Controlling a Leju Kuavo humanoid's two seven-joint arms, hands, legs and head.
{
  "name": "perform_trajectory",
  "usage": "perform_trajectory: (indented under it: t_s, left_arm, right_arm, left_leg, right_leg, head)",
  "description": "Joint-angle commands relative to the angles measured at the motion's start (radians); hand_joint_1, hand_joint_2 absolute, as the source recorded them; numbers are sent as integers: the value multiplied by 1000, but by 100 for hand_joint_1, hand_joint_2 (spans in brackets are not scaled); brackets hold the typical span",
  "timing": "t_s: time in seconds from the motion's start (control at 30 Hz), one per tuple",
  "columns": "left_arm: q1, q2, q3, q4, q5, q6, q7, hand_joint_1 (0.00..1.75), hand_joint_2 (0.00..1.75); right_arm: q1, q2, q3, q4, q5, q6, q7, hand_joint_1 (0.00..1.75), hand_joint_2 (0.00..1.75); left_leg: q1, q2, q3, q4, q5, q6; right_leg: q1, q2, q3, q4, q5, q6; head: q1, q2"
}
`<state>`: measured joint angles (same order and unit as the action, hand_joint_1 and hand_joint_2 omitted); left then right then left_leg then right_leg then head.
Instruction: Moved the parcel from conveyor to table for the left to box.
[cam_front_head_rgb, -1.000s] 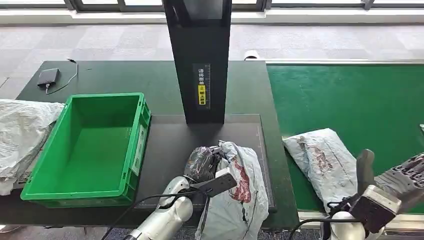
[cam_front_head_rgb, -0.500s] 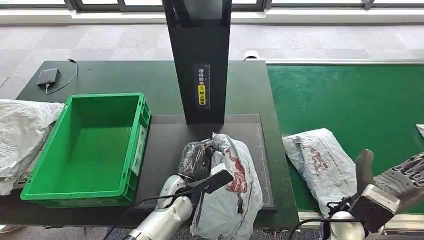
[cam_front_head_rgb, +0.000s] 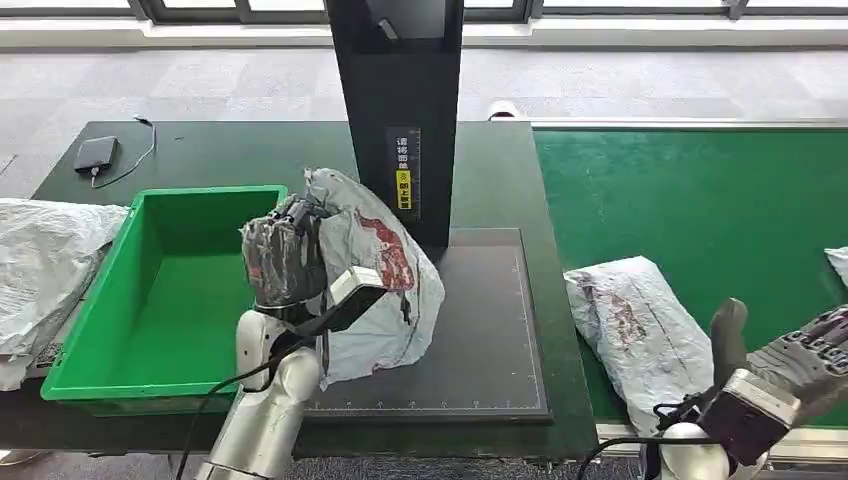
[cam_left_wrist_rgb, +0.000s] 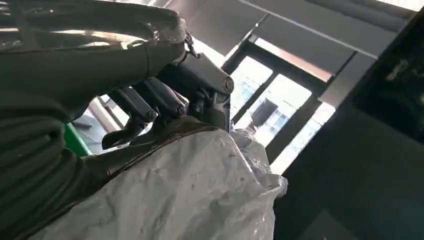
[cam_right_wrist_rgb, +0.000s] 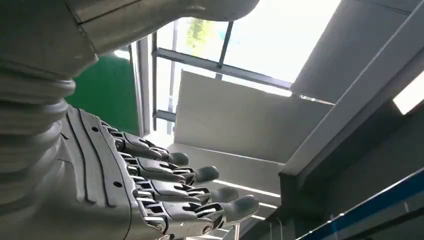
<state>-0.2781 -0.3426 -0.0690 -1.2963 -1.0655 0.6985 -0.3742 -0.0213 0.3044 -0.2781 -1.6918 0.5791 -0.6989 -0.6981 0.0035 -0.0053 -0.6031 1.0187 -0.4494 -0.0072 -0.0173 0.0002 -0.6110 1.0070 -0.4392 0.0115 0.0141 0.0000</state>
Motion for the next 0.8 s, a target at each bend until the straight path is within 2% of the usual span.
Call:
perform_trajectory:
  t_s: [0.03, 0.1, 0.4, 0.53, 0.6, 0.67, 0.8]
  left_arm:
    - [-49, -7, 174, -61, -20, 0, 2, 175, 175]
    - [-56, -7, 224, -84, -38, 0, 14, 175, 175]
    - [-60, -7, 242, -86, -38, 0, 9, 175, 175]
    - [-97, -7, 406, -152, -112, 0, 35, 175, 175]
    - [-97, -7, 406, -152, -112, 0, 35, 175, 175]
    - [-129, -7, 477, -127, -135, 0, 18, 175, 175]
    - [-129, -7, 477, -127, -135, 0, 18, 175, 175]
  right_arm:
    - [-52, 45, -74, 57, 1, 1, 0, 0, 175]
    - [-53, 45, -75, 57, 1, 1, 0, 0, 175]
    - [-53, 45, -75, 57, 1, 1, 0, 0, 175]
    - [-56, 45, -75, 64, 3, 1, 0, 0, 175]
    - [-56, 45, -75, 64, 3, 1, 0, 0, 175]
    - [-57, 45, -77, 62, 2, 1, 0, 0, 175]
    - [-57, 45, -77, 62, 2, 1, 0, 0, 175]
  left_leg:
    - [1, 3, 3, -1, -1, -1]
    - [1, 3, 1, 0, -1, 0]
    - [1, 2, 2, -1, 0, 0]
    - [1, 3, 1, 0, 0, -1]
    - [1, 4, 2, 0, -1, -1]
    - [1, 3, 3, -1, 0, -1]
    - [1, 2, 3, -1, 0, -1]
  right_leg:
    - [1, 3, 2, -1, 0, -1]
    - [1, 3, 1, 0, 0, -1]
    - [1, 2, 2, -1, 0, -1]
    - [1, 2, 1, 0, 0, -1]
    - [1, 4, 1, -1, 1, -1]
    - [1, 3, 2, -2, 1, -2]
    - [2, 2, 2, -1, 0, -1]
  head:
    - [0, 0]
    - [0, 0]
    - [0, 0]
    - [0, 0]
    - [0, 0]
    - [0, 0]
    - [0, 0]
